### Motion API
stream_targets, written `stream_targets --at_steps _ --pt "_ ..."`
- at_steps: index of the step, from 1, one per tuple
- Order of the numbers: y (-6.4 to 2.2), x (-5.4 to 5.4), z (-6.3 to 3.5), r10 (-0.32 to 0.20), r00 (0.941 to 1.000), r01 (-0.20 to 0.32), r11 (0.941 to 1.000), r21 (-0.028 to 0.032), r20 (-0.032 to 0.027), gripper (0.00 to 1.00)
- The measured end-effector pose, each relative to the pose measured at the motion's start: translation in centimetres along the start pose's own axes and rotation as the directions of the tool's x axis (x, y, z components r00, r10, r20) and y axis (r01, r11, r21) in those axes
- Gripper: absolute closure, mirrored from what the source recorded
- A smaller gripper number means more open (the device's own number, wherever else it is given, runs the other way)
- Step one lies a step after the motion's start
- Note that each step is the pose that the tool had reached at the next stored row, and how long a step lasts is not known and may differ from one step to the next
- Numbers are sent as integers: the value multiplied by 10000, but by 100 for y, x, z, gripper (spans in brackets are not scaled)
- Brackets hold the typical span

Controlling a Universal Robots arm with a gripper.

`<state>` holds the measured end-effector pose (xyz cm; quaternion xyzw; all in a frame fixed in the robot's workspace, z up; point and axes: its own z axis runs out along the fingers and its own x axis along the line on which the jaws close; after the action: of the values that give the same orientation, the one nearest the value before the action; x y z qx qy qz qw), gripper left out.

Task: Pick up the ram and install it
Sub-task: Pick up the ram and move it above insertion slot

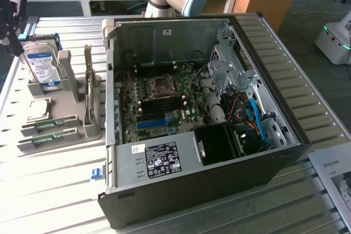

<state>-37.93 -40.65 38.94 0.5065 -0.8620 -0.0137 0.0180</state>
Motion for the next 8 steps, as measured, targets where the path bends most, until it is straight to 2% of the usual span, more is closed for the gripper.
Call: stream_targets --at_steps 4,8 --pt "0 0 1 -651 9979 651 9979 11 -28 90" --pt "0 0 1 -1297 9915 1297 9915 19 -57 90"
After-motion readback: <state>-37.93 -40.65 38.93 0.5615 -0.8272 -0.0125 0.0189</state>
